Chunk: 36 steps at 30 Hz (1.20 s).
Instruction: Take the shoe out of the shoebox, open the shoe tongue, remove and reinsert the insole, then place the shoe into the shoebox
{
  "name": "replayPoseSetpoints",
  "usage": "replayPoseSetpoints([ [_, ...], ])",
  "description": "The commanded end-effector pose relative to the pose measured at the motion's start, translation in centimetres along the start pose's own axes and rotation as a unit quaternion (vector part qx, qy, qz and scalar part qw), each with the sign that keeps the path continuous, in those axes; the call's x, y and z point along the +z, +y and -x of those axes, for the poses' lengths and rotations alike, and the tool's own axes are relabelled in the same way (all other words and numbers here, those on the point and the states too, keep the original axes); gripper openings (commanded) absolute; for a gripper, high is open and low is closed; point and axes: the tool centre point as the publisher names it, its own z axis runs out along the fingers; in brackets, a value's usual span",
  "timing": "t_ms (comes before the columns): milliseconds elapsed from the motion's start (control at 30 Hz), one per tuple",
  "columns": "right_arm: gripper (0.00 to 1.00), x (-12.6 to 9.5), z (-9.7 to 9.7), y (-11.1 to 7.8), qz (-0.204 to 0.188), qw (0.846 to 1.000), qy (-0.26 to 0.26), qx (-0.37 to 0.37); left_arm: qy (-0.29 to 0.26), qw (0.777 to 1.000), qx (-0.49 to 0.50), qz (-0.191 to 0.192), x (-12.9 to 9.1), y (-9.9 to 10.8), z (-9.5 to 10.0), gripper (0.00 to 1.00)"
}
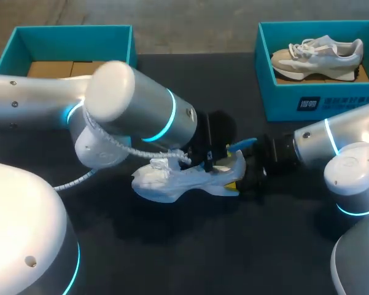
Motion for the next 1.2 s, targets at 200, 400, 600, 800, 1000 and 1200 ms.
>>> replayPoseSetpoints([
  [200,0.0,0.2,0.2,-0.2,-0.004,1.0,0.0,0.001,0.083,0.994,-0.008,-0.066,-1.9,-0.6,1.5,0.0],
  [400,0.0,0.2,0.2,-0.2,-0.004,1.0,0.0,0.001,0.124,0.987,-0.01,-0.1,-3.5,-1.7,2.2,0.0],
  [600,0.0,0.2,0.2,-0.2,-0.004,1.0,0.0,0.001,0.167,0.979,-0.01,-0.119,-5.4,-2.8,3.2,0.0],
  [800,0.0,0.2,0.2,-0.2,-0.004,1.0,0.0,0.001,0.184,0.974,0.0,-0.133,-7.3,-4.0,3.8,0.0],
  [1000,0.0,0.2,0.2,-0.2,-0.004,1.0,0.0,0.001,0.201,0.963,0.007,-0.18,-9.3,-5.0,4.3,0.0],
  [1200,0.0,0.2,0.2,-0.2,-0.004,1.0,0.0,0.001,0.214,0.951,0.023,-0.222,-11.5,-5.9,4.5,0.0],
])
